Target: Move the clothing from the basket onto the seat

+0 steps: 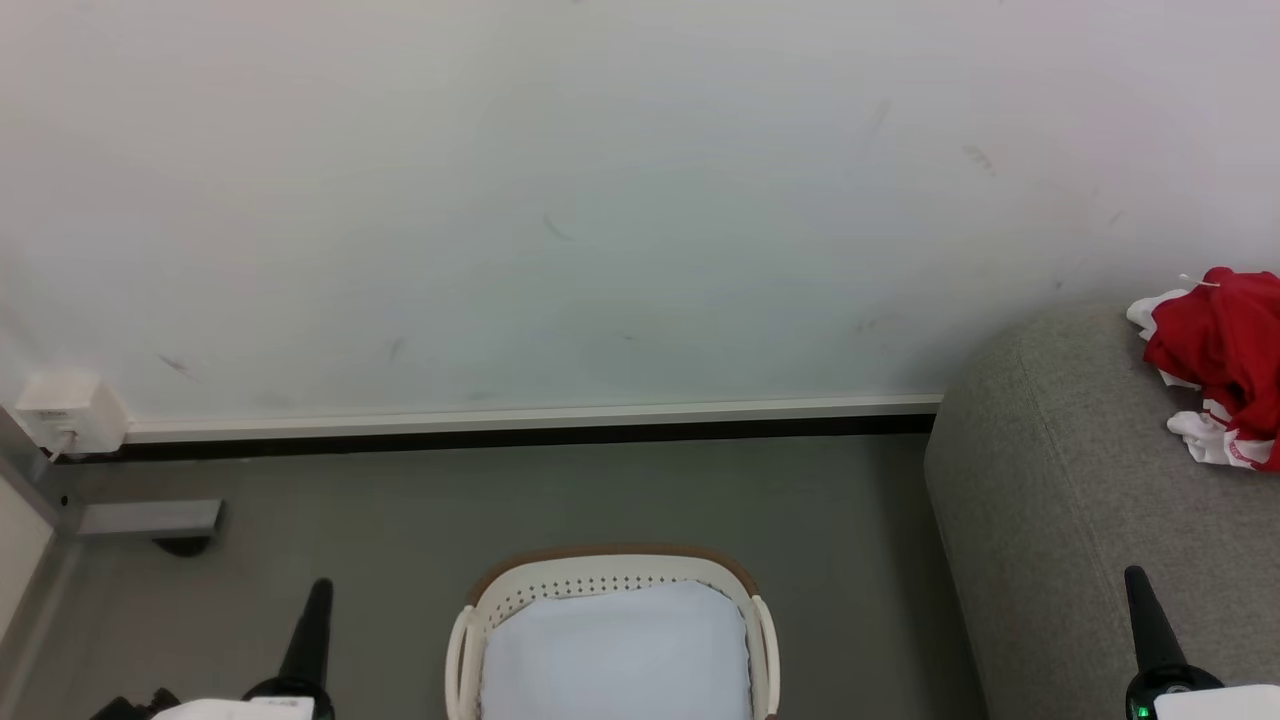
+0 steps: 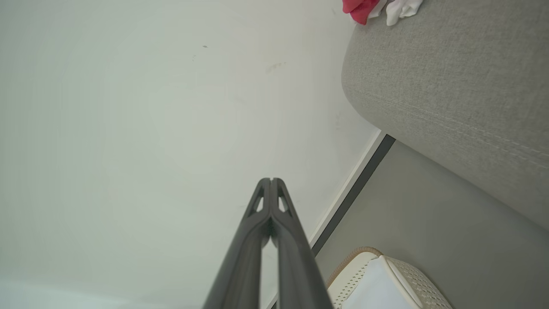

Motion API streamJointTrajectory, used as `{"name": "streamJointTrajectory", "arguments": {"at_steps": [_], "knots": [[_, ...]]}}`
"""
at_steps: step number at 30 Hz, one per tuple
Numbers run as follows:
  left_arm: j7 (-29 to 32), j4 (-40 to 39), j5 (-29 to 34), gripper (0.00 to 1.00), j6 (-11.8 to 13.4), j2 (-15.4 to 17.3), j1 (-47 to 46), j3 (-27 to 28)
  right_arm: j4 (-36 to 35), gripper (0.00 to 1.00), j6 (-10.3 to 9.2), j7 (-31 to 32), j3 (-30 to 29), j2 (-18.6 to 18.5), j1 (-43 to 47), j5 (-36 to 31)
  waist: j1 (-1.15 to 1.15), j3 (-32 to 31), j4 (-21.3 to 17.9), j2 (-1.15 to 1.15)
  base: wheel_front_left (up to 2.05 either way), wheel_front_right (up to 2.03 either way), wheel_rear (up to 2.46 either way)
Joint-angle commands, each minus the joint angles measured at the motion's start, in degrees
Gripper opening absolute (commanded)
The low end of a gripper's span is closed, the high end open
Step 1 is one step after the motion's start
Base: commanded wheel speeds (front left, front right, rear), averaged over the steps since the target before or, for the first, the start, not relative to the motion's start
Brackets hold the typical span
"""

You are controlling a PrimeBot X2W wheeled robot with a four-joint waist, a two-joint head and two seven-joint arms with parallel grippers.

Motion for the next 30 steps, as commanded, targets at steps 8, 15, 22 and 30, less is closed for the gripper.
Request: {"name": "streamJointTrajectory", "arguments": {"at_steps": [8,15,22,30], "knots": [[1.24,-0.64,-4.17,0.00,-0.39,0.50,-1.51,0.56,-0.65,0.00,-0.10,1.16,-0.49,-0.67,-1.51,4.38,0.00,0.29,-0.01,0.00,0.00,0.00,0.00],[2.00,-0.79,-7.29,0.00,-0.52,0.51,-1.91,0.70,-0.86,0.00,-0.11,1.95,-0.78,-0.69,-1.99,7.65,0.00,0.55,-0.01,0.00,0.00,0.00,0.00],[2.68,-0.97,-10.50,0.00,-0.65,0.52,-2.34,0.85,-1.02,0.00,-0.12,2.80,-1.05,-0.69,-2.45,10.79,0.00,0.81,-0.01,0.00,0.00,0.00,0.00],[3.60,-1.16,-13.74,0.00,-0.82,0.53,-2.76,1.03,-1.21,0.00,-0.13,3.54,-1.35,-0.70,-2.58,14.20,0.00,1.12,-0.02,0.00,0.00,0.00,0.00]]}}
